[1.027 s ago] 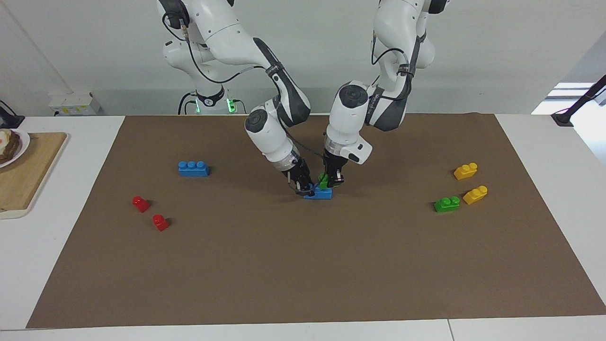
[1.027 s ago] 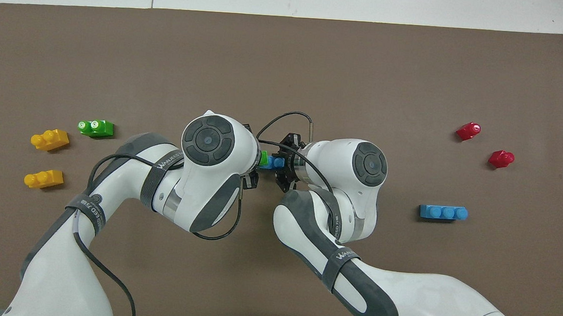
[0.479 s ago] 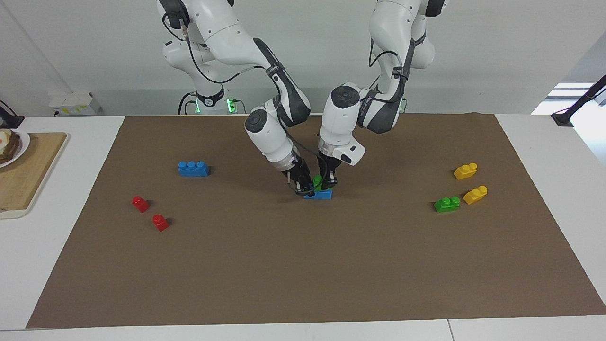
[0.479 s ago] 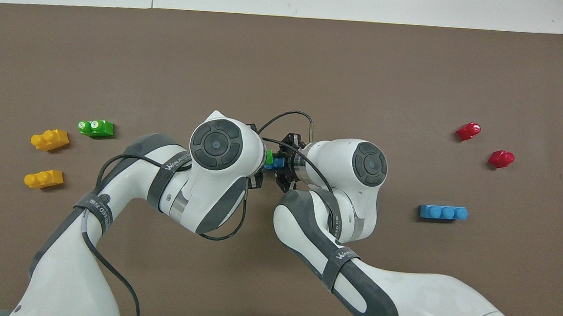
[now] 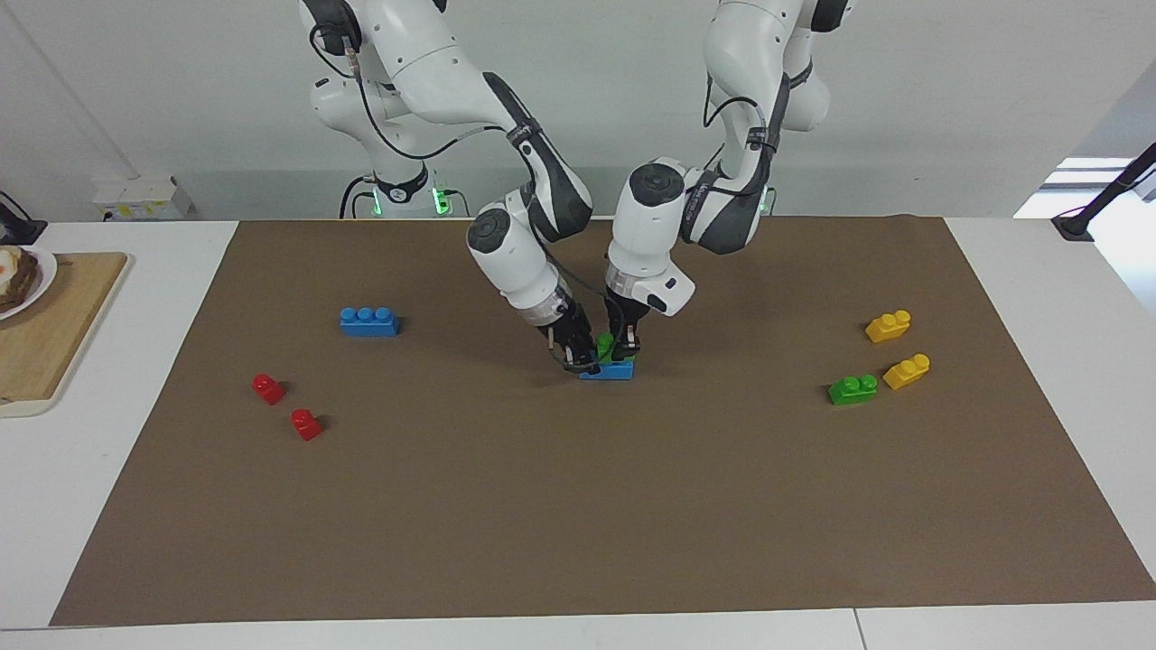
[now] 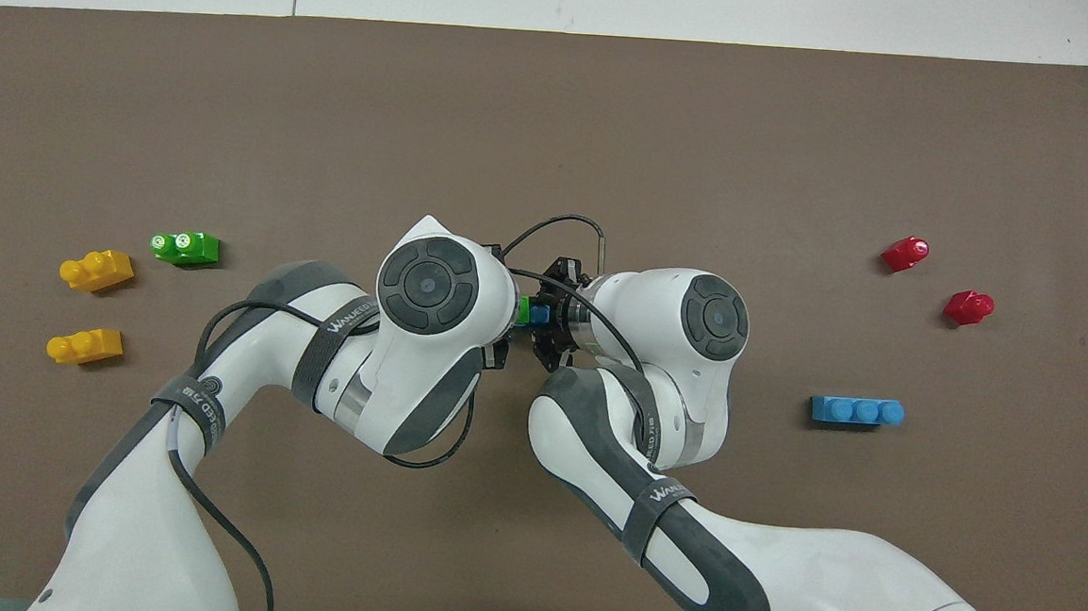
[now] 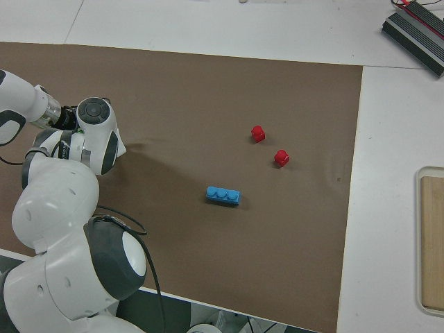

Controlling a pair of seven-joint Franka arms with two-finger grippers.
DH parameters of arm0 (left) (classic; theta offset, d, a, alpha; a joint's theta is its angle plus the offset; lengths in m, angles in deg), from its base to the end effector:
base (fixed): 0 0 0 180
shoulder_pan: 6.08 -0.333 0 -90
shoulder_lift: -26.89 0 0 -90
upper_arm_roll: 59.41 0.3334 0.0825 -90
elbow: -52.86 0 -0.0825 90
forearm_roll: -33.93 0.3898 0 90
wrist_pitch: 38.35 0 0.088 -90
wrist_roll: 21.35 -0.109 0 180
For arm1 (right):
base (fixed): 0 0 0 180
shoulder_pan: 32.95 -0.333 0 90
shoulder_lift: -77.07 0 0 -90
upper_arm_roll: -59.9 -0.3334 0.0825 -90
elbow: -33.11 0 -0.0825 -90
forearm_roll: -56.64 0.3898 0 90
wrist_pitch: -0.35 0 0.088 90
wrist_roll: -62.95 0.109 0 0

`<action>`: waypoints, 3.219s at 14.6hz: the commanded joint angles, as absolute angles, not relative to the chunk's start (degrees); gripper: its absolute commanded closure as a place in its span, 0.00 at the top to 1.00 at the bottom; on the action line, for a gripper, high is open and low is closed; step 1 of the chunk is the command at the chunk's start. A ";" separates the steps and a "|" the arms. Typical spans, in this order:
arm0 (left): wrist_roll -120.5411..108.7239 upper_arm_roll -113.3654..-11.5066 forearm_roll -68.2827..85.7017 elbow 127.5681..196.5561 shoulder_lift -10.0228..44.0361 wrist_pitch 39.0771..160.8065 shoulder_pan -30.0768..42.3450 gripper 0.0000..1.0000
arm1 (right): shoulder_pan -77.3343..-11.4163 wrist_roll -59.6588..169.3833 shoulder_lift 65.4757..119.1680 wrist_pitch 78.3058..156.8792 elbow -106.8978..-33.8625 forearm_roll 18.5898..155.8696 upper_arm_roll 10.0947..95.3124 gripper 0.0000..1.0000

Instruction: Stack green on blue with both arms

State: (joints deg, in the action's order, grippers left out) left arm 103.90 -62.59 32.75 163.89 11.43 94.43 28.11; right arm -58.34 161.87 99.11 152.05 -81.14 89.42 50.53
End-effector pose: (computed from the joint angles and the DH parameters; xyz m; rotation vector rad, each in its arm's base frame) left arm 0.5017 -0.3814 0.3684 2.1636 2.1185 -0.0205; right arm 0.5382 0.3494 0.3040 -1.8910 1.9719 0.3646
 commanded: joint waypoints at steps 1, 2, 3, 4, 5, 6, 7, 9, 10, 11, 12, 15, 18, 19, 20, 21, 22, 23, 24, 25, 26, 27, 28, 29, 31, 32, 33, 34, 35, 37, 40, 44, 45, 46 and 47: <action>99.16 -62.22 32.79 165.36 10.02 95.06 28.02 0.00 | -57.82 160.42 99.74 153.72 -81.59 90.83 50.24 0.00; 96.97 -62.22 31.83 165.71 10.02 94.98 27.93 0.00 | -57.82 160.42 99.74 153.72 -81.59 90.83 50.24 0.00; 95.12 -62.22 30.52 165.80 10.10 94.98 27.93 0.00 | -57.82 160.42 99.74 153.72 -81.59 90.83 50.24 0.00; 94.15 -62.22 29.64 165.80 10.10 94.98 27.84 0.00 | -57.82 160.42 99.74 153.72 -81.59 90.83 50.24 0.00; 94.05 -62.13 29.54 165.80 10.10 94.89 27.67 0.00 | -57.82 160.42 99.74 153.63 -81.59 90.83 50.24 0.00; 94.05 -62.13 29.54 165.80 10.10 94.63 27.75 0.72 | -57.82 160.51 99.74 153.63 -81.59 91.35 50.24 0.00; 94.14 -62.13 29.54 165.46 10.19 93.84 27.84 1.00 | -57.82 160.42 99.74 153.63 -81.59 92.05 50.24 0.00; 93.96 -62.05 29.54 164.58 10.71 90.08 27.67 1.00 | -57.82 160.42 99.74 153.63 -81.50 92.67 50.24 0.11; 93.53 -62.05 29.54 164.40 12.11 88.31 27.23 1.00 | -57.82 160.51 99.74 153.63 -81.50 93.02 50.24 0.37; 93.35 -62.05 29.54 164.40 13.69 86.99 26.10 1.00 | -57.82 160.59 99.83 153.63 -81.41 93.29 50.24 0.53; 93.35 -62.05 29.54 164.22 15.62 85.67 24.78 1.00 | -57.82 160.68 99.83 153.54 -81.33 93.38 50.24 0.70; 91.95 -61.96 29.54 163.78 21.51 79.36 20.39 1.00 | -58.00 160.25 99.83 153.45 -81.06 93.38 50.24 0.99; 78.20 -61.70 29.54 164.22 27.05 69.78 15.64 1.00 | -57.12 160.24 99.66 152.40 -80.10 93.29 50.24 1.00; 72.92 -61.61 29.54 164.57 28.89 67.75 13.10 1.00 | -56.86 160.24 99.31 152.05 -79.92 93.38 50.32 1.00; 67.65 -61.61 29.54 164.57 30.22 65.29 10.12 1.00 | -56.25 160.33 98.87 150.91 -79.83 93.38 50.32 1.00; 62.90 -61.61 29.54 164.57 31.54 63.36 7.65 1.00 | -55.02 160.24 97.91 149.25 -79.83 93.29 50.32 1.00; 58.41 -61.52 29.54 164.66 32.59 62.12 4.76 1.00 | -53.97 160.24 97.29 148.01 -79.83 93.29 50.41 1.00; 54.45 -61.52 29.54 164.66 33.30 61.24 1.94 1.00 | -52.91 160.16 96.24 146.78 -79.83 93.29 50.41 1.00; 50.23 -61.52 29.54 164.66 33.66 60.88 -0.43 1.00 | -51.86 160.16 95.45 145.47 -79.74 93.29 50.41 1.00; 45.49 -61.52 29.54 164.83 34.01 60.61 -2.28 1.00 | -50.63 160.24 94.57 144.15 -79.48 93.29 50.41 1.00; 39.70 -61.52 29.63 165.01 34.18 60.44 -4.04 1.00 | -49.40 160.24 93.60 142.66 -79.31 93.29 50.41 1.00; 33.64 -61.52 29.63 165.01 34.19 60.70 -6.06 1.00 | -48.08 160.16 92.90 140.47 -78.69 93.20 50.41 1.00; 28.36 -61.52 29.63 165.01 34.10 61.31 -7.65 1.00 | -46.50 160.07 92.19 138.09 -77.99 92.59 50.50 1.00; 23.35 -61.43 29.71 165.01 34.10 61.92 -9.06 1.00 | -44.83 159.63 91.40 135.81 -77.20 92.07 50.50 1.00; 12.72 -61.43 30.07 165.01 33.92 64.11 -12.22 1.00 | -42.01 152.46 89.56 131.94 -76.49 91.18 50.50 1.00; 7.35 -61.43 30.07 164.93 33.84 64.65 -13.63 1.00 | -41.22 148.77 88.42 131.14 -76.49 91.18 50.50 1.00; 1.91 -61.34 30.15 164.84 33.66 64.92 -14.51 1.00 | -40.17 146.29 87.36 130.61 -76.49 91.01 50.59 1.00; -2.67 -61.34 31.29 164.75 33.57 65.35 -14.52 1.00 | -38.68 144.01 86.66 129.12 -76.14 90.14 50.59 1.00; -5.07 -61.43 33.47 164.75 33.48 65.44 -14.26 1.00 | -37.62 140.85 86.04 127.54 -75.62 88.65 50.59 1.00; -5.79 -61.52 34.64 164.66 33.48 65.44 -13.64 1.00 | -35.68 134.00 85.16 124.20 -74.39 86.27 50.59 1.00; -11.57 -61.69 34.81 163.79 33.40 62.04 -13.55 1.00 | -34.36 123.10 83.49 121.38 -73.86 81.18 50.67 1.00; -13.79 -61.96 36.48 155.54 28.66 53.86 -12.15 1.00 | -31.03 109.13 83.13 112.43 -68.86 74.66 50.68 1.00; -15.53 -61.96 37.88 154.04 27.17 53.41 -11.45 1.00 | -30.06 105.70 82.96 110.14 -67.63 74.31 50.68 1.00; -18.16 -61.96 37.63 154.55 26.89 55.06 -11.36 1.00 | -29.27 101.66 82.78 108.03 -66.57 72.57 50.68 1.00; -18.80 -61.96 37.63 156.90 27.50 57.68 -11.36 1.00 | -28.91 97.36 82.52 106.18 -65.43 70.11 50.68 1.00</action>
State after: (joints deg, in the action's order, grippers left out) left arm -16.10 -62.36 36.27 157.37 29.38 56.60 -12.25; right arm -30.53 104.23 82.80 109.85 -67.88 73.66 51.34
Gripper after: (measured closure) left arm 0.000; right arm 0.000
